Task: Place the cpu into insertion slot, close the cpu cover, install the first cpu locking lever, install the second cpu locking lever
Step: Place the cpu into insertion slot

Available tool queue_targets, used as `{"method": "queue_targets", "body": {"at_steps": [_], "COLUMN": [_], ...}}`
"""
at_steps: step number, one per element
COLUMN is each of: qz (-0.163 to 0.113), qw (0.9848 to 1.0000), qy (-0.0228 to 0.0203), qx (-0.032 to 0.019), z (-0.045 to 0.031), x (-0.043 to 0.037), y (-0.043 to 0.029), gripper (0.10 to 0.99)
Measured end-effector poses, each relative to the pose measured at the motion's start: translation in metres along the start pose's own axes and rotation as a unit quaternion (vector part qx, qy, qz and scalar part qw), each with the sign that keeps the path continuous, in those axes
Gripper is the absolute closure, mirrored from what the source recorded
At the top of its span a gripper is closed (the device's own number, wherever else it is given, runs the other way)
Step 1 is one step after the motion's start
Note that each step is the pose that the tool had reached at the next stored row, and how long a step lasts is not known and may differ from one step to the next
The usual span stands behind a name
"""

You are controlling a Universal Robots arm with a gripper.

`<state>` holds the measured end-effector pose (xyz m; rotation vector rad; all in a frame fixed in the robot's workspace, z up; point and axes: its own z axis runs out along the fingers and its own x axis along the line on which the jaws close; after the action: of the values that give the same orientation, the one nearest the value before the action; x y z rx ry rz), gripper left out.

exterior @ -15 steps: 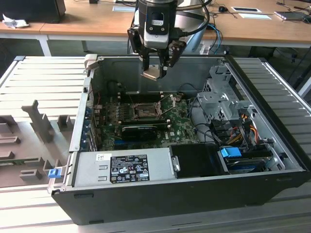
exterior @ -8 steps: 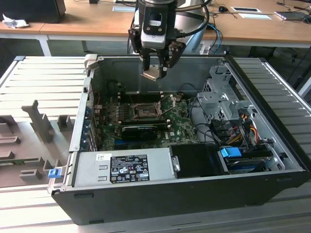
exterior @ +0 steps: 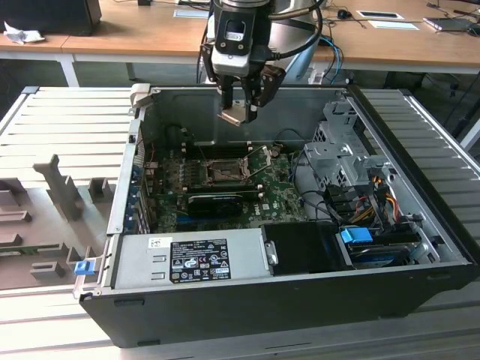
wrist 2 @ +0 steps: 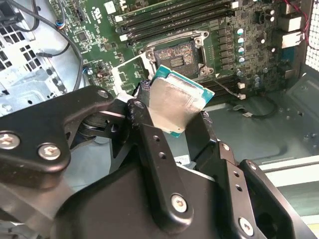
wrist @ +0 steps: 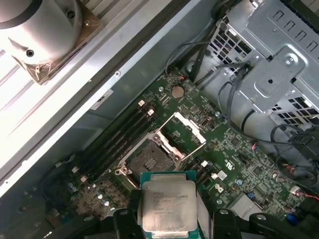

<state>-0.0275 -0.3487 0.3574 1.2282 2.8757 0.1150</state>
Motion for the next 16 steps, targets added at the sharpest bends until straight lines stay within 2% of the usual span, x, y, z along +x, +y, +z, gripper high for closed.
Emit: {"method": "queue_targets", "body": {"at_steps": [5, 8, 9, 11, 14, 15, 16], "qz": [0.022, 0.046, 0.06, 0.072, 0.096, 0.11, 0.127], "qw": [0.9997, 0.9989, 0.9982, 0.9974, 0.9953, 0.9939, 0.9919], "qy": [-0.0016, -0.0033, -0.0046, -0.0061, -0.008, -0.0089, -0.0102], "qx": [-0.0004, -0.0009, -0.0008, -0.0004, -0.0008, -0.001, -0.0013], "z": [0.0005, 0.0017, 0.0044, 0.006, 0.0074, 0.0081, 0.0092], "x": [0.0, 0.0, 0.0, -0.0001, -0.0001, -0.0001, -0.0002], "y": [0.0, -0.0001, -0.0003, -0.0004, -0.0005, -0.0006, -0.0007], "gripper": [0.557, 0.557, 0.557, 0.557, 0.557, 0.557, 0.557]}}
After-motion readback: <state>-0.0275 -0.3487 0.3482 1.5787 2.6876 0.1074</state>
